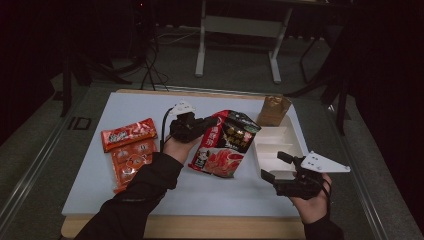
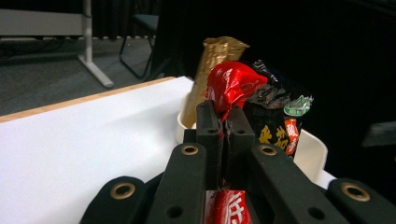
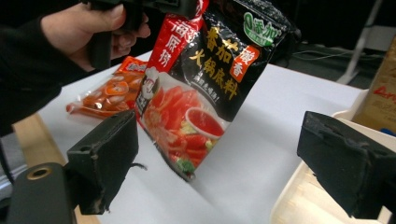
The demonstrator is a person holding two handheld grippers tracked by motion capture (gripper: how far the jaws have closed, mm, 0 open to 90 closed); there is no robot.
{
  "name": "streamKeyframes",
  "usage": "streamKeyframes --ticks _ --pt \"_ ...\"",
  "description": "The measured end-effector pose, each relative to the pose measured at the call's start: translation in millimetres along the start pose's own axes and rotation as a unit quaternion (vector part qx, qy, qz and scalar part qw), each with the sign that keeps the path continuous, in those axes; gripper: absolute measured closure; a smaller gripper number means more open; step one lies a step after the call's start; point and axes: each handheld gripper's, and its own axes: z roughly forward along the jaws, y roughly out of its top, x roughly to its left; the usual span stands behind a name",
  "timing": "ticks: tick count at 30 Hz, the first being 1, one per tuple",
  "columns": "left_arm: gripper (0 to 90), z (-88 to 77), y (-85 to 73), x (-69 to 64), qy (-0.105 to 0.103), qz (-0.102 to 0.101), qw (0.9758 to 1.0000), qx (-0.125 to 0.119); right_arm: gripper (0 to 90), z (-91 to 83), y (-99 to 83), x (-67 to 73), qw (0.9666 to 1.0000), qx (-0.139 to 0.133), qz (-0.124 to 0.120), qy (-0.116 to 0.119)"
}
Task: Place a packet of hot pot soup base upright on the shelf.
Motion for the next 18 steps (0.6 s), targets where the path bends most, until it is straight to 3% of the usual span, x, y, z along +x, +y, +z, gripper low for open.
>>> streamKeyframes --ticks 8,13,18 --pt "87.6 -9.2 -6.9 -19.4 -0.038 0.001 0.9991 -0.018 13.4 7.9 14.4 -4.5 0.9999 0.007 0.008 -0.004" --pt "87.6 -13.4 -8.6 -26.5 -0.065 -0.005 0.9973 -0.032 14.4 14.7 24.1 -3.0 0.9999 0.008 0.003 -0.013" --pt "87.6 -21.7 -10.7 -33.3 -0.084 -0.007 0.9950 -0.054 17.9 19.0 30.9 -2.8 0.9999 0.003 0.011 -0.001"
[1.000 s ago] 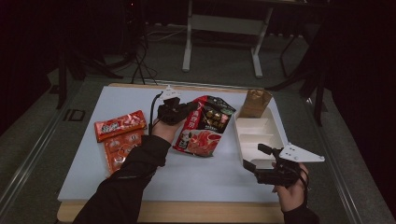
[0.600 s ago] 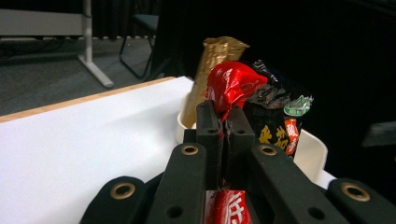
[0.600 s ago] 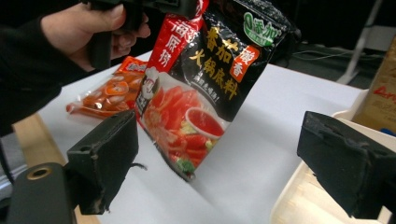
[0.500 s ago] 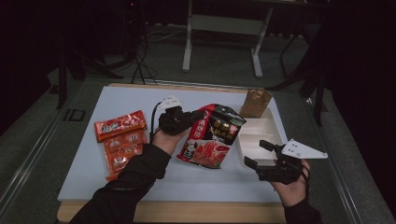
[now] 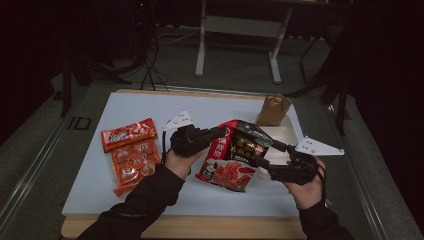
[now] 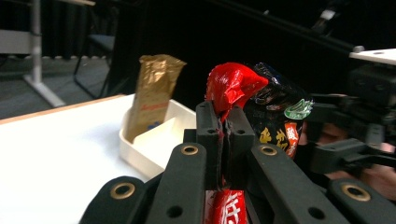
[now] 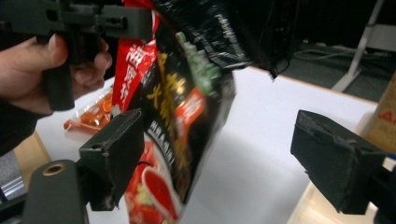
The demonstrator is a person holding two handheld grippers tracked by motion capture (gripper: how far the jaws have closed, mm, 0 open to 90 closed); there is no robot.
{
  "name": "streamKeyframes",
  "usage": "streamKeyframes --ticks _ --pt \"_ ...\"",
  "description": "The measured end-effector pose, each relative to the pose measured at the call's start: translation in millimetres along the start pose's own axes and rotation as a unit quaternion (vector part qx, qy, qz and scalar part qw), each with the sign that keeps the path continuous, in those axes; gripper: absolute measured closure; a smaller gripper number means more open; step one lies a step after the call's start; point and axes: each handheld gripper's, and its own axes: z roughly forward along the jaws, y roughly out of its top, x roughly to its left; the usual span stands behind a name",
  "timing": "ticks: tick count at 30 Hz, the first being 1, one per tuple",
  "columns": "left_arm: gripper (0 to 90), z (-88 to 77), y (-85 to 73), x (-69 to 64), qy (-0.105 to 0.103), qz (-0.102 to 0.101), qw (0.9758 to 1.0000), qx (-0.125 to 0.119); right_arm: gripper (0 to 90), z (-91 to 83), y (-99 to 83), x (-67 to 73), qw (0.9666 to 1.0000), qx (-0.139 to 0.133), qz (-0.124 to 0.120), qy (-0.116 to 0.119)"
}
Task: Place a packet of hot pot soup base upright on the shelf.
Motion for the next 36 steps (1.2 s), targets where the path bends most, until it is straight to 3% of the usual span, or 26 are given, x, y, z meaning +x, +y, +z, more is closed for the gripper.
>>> streamKeyframes --ticks 5,10,13,16,21,28,36 --pt "87.6 -7.0 -1.6 -2.9 -0.012 -0.006 0.9997 -0.022 27.1 2.5 4.1 2.3 0.9999 -0.005 0.002 0.013" --pt "87.6 -8.3 -3.4 -6.7 -0.013 -0.003 0.9996 -0.027 59.3 2.4 5.8 10.4 0.9987 -0.006 -0.010 0.050" --pt "87.6 -7.1 -6.1 -6.6 -0.018 -0.004 0.9995 -0.024 62.4 1.3 9.7 10.7 0.9982 -0.021 -0.002 0.056" --pt "87.5 -6.7 -9.5 -4.4 -0.022 -0.013 0.9994 -0.023 71.4 1.6 11.8 6.7 0.9979 -0.015 0.008 0.063" --pt "87.2 -6.5 -15.9 2.1 -0.037 -0.021 0.9987 -0.030 73.5 1.9 15.7 3.5 0.9965 -0.008 0.017 0.081" --pt "85.3 -8.0 -19.7 2.7 -0.038 -0.003 0.9991 -0.020 75.9 0.9 19.6 5.3 0.9978 -0.002 0.012 0.065" --pt "77.2 -13.3 -13.5 2.8 -0.051 0.001 0.9986 -0.015 77.4 -4.3 33.2 10.4 0.9984 -0.007 -0.011 0.056"
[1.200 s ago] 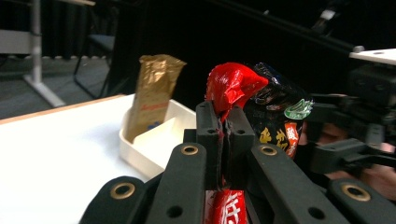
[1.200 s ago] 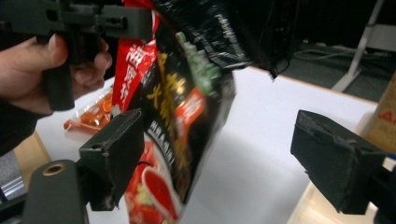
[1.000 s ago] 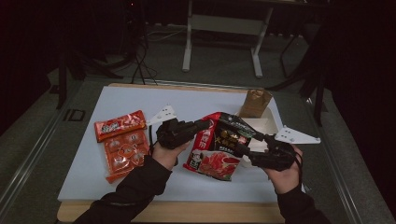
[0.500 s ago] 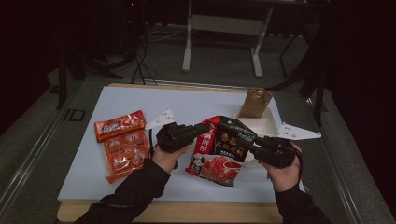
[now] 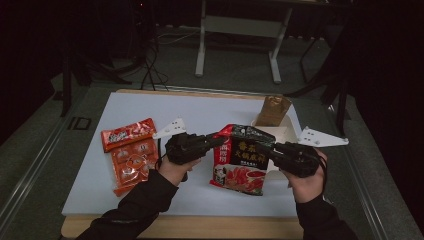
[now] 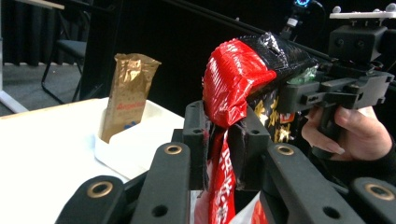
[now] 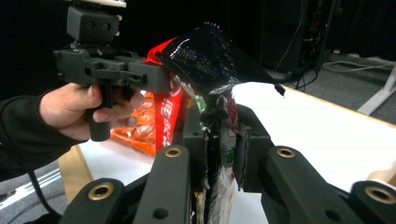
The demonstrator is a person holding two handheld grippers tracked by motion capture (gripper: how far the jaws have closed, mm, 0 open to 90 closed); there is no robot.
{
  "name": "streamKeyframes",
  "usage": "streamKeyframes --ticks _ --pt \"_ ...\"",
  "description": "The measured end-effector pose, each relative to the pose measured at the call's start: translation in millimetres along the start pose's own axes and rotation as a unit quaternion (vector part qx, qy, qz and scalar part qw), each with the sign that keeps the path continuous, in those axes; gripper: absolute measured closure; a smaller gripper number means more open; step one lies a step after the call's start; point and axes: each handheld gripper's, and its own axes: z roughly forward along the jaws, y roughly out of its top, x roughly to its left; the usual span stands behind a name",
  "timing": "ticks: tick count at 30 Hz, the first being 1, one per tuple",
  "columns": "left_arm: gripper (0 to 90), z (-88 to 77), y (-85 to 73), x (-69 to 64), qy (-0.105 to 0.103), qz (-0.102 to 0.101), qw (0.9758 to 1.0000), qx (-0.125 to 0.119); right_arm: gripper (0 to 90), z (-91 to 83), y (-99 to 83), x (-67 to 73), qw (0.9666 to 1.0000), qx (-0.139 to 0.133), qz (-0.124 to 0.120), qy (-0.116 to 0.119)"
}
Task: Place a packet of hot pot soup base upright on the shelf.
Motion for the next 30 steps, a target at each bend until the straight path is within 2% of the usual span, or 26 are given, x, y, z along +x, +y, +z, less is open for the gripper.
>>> streamKeyframes --ticks 7,9,11,12,13,15,19,21,23,26,30 --pt "49.3 -11.2 5.5 0.5 0.003 -0.002 1.0000 0.009 77.5 -6.1 9.0 -6.6 0.9999 -0.015 0.004 0.000" --pt "37.7 -14.3 5.1 -0.6 0.012 0.000 0.9999 0.011 77.4 -7.6 10.6 -8.5 0.9999 -0.015 0.001 -0.001" --pt "32.8 -18.0 4.8 -1.6 0.014 0.001 0.9998 0.012 77.4 -9.4 12.4 -9.7 0.9998 -0.017 0.002 -0.004" --pt "24.9 -18.0 4.8 -1.6 0.014 0.001 0.9998 0.012 77.4 -9.4 12.4 -9.7 0.9998 -0.017 0.002 -0.004" --pt "24.9 -21.0 4.5 -1.6 0.012 0.001 0.9997 0.023 77.4 -10.4 13.8 -10.6 0.9998 -0.020 0.001 -0.003" --pt "16.1 -23.3 3.7 -3.7 0.031 0.009 0.9990 0.032 77.4 -13.4 17.6 -11.4 0.9997 -0.026 0.001 -0.004" --pt "13.2 -30.9 -1.0 -5.9 0.042 0.019 0.9981 0.042 77.3 -17.2 23.9 -13.2 0.9995 -0.032 -0.001 -0.006" --pt "5.6 -35.2 -4.1 -6.5 0.049 0.024 0.9972 0.051 77.3 -18.6 27.3 -14.8 0.9994 -0.034 -0.004 -0.009" --pt "1.5 -39.9 -7.6 -6.9 0.056 0.019 0.9968 0.054 77.3 -19.9 29.6 -17.0 0.9993 -0.036 -0.003 -0.012" --pt "1.5 -47.0 -13.5 -7.8 0.071 0.033 0.9943 0.072 77.3 -21.8 33.1 -22.1 0.9990 -0.041 0.000 -0.021" --pt "1.4 -56.6 -25.7 -8.1 0.085 0.036 0.9917 0.089 77.3 -23.9 37.8 -29.9 0.9984 -0.044 0.001 -0.034"
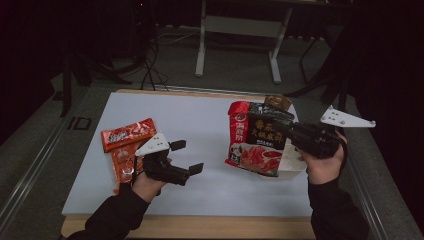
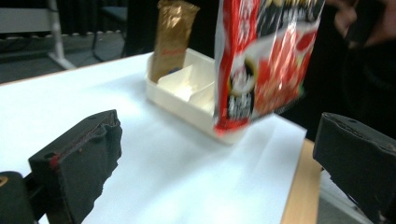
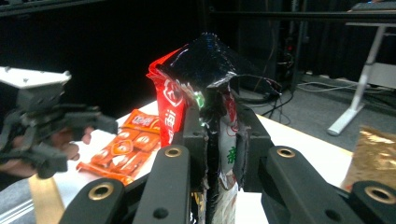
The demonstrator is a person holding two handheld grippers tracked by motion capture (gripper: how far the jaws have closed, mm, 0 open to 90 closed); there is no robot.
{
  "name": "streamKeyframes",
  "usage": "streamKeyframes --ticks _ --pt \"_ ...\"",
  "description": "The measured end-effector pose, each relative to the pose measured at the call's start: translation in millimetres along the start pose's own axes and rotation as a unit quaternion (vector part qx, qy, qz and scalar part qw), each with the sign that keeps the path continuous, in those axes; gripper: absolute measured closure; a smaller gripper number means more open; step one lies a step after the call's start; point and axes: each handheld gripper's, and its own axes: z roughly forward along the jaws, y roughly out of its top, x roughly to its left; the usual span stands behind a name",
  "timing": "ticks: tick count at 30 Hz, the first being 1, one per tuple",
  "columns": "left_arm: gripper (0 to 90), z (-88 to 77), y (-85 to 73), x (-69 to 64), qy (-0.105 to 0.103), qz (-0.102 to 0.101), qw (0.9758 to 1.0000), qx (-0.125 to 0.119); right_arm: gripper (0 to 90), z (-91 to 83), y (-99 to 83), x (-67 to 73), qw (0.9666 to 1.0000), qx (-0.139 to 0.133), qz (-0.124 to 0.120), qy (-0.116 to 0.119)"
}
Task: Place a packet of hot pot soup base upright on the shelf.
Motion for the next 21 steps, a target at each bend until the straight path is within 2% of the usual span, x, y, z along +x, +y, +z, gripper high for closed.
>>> streamKeyframes --ticks 4,9,14,21 --pt "1.3 -6.8 -14.4 2.0 0.009 -0.002 0.9999 0.014 77.2 -1.6 4.2 -9.8 1.0000 -0.004 0.003 -0.007" --pt "1.4 -15.8 -28.6 3.9 0.027 -0.004 0.9996 0.009 77.2 -3.3 8.2 -22.4 0.9997 -0.008 0.002 -0.023" --pt "1.4 -24.3 -42.3 5.3 0.047 0.016 0.9988 0.004 77.2 -5.1 12.3 -36.7 0.9987 -0.013 0.000 -0.049" --pt "1.5 -29.4 -57.5 3.9 0.054 0.026 0.9982 -0.001 77.2 -3.8 15.1 -58.4 0.9972 -0.014 -0.002 -0.073"
